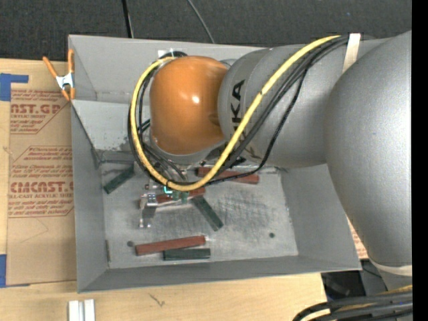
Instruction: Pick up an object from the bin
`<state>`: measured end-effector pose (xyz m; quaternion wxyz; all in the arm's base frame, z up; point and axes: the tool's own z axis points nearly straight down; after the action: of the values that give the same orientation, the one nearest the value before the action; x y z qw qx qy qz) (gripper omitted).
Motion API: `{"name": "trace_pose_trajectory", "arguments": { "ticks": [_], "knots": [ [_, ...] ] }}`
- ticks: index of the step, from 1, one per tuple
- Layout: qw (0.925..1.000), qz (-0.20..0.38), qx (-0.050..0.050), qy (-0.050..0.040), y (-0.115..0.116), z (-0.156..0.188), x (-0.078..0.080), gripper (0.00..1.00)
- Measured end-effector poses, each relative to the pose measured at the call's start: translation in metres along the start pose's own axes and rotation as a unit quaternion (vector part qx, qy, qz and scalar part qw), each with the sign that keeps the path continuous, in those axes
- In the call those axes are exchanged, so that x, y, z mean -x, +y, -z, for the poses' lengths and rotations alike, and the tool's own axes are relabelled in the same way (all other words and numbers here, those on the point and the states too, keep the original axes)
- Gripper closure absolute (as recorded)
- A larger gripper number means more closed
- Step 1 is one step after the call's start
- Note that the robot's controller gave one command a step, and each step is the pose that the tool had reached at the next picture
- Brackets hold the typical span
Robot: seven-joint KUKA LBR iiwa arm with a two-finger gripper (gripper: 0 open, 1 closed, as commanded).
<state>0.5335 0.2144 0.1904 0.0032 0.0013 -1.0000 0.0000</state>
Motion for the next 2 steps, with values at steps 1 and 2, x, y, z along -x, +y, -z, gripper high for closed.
{"name": "trace_pose_trajectory", "arguments": {
  "ticks": [1,2],
  "knots": [
    [1.0,-0.001,0.001,-0.0035,-0.001,0.004,0.002,0.0],
    [0.9989,0.048,0.0,-0.0059,-0.063,-0.071,0.026,0.0]
  ]
}}
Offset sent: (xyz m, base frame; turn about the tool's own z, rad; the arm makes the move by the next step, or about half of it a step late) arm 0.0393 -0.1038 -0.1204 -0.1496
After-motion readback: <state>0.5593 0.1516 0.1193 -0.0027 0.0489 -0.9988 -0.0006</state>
